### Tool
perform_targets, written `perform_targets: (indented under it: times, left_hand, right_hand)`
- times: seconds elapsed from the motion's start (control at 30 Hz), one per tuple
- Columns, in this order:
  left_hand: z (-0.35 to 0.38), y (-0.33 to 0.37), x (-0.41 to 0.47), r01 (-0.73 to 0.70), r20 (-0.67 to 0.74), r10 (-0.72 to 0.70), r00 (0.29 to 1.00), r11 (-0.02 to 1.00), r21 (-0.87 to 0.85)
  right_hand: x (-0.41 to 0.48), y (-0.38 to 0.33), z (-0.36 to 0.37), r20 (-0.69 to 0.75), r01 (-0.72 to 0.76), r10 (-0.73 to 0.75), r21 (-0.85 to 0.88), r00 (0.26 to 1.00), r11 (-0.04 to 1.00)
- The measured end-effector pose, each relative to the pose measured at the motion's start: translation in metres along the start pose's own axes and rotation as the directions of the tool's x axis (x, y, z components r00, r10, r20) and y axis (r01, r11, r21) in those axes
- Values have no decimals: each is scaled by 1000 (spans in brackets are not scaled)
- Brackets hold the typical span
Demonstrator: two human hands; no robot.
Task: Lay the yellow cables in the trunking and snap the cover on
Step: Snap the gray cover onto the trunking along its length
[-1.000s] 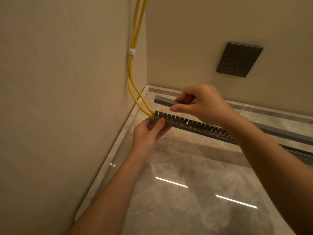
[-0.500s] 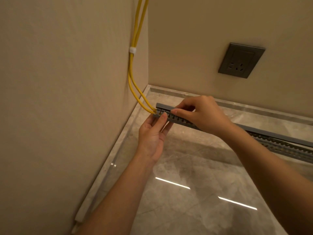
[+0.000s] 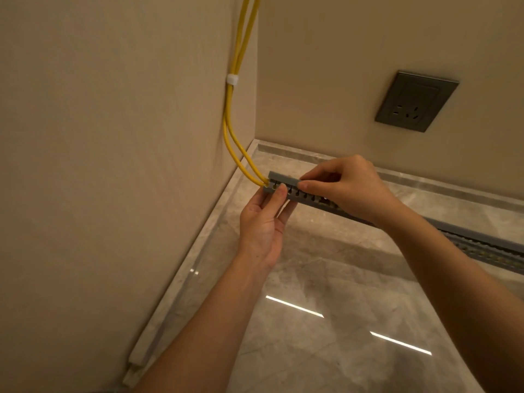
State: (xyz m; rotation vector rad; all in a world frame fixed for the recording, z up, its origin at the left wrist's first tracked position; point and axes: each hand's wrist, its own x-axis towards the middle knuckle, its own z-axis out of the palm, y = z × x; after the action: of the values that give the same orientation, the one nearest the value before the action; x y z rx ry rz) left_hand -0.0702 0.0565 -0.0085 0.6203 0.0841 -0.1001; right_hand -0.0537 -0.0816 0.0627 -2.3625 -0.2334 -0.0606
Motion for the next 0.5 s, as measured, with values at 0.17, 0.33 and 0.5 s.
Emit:
perform_targets:
  times: [0.17,0.33,0.5]
  left_hand:
    - [6,-1,2,-4,-55,3,998,1000,-19]
    - [10,0,4,19,-147,-23,989,999,-26]
    - [10,-1,4,45,-205,-42,978,999,6]
  right_hand:
    - [-5,3,4,-68,73,-80,-103,994,992]
    - [-20,0,9,-32,219,-270,-497,962,840]
    - [-21,-4,24,-52,163,-284,-717,957,678]
